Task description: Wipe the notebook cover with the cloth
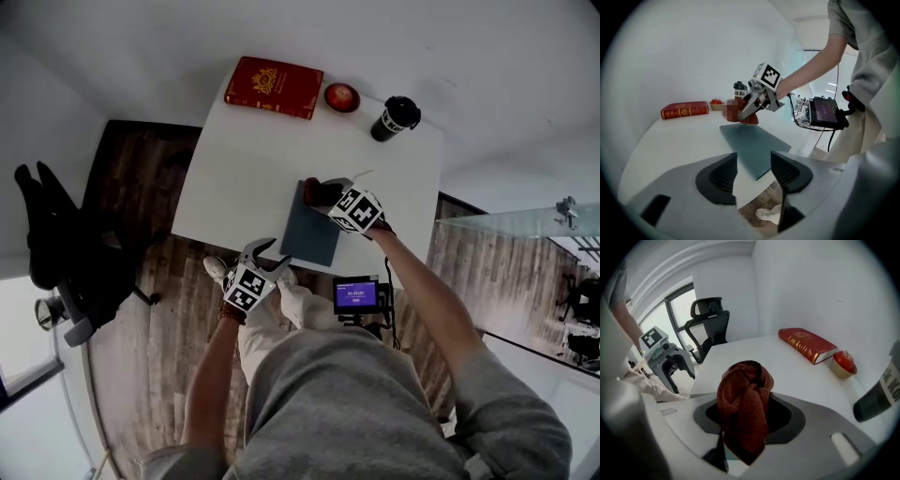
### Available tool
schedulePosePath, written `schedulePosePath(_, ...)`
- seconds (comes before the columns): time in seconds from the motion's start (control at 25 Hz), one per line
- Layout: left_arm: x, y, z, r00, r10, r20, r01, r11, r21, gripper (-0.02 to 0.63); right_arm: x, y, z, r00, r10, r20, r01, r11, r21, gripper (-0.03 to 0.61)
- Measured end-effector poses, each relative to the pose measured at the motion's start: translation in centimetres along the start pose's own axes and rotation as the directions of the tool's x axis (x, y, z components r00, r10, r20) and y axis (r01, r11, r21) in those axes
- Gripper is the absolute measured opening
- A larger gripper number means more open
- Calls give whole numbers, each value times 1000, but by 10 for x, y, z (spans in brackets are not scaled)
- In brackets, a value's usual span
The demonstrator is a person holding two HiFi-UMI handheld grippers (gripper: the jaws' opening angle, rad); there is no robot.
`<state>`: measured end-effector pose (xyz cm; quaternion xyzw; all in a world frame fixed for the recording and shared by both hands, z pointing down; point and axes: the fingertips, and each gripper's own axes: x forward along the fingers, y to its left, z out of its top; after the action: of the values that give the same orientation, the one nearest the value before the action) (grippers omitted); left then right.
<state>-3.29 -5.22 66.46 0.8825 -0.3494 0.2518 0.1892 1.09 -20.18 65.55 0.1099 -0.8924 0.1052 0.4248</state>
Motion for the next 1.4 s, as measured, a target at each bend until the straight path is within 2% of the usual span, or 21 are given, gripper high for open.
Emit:
schedulePosePath(0.2,12,-2,-21,995,-65,-78,68,997,46,241,17,-14,5,1000,10,-21,-9,998,63,206)
schedulePosePath(0.4,22,0,-31,988,-85,-132,92,995,48,241,36,-19,-14,990,14,-140,-10,999,32,204)
schedulePosePath(0.68,32,-1,-40,972,-112,-204,135,985,102,227,45,-19,-14,986,23,-165,-5,994,106,198)
schedulePosePath(1.04,34,1,-41,975,-84,-208,109,987,114,212,46,-14,-16,981,-14,-194,26,998,63,189)
schedulePosePath(1.24,33,1,-41,976,-68,-206,96,987,126,209,47,-3,-16,981,-6,-195,14,999,37,183)
schedulePosePath(1.4,34,1,-41,977,-61,-204,90,987,135,207,47,3,-17,983,-6,-186,16,998,54,179)
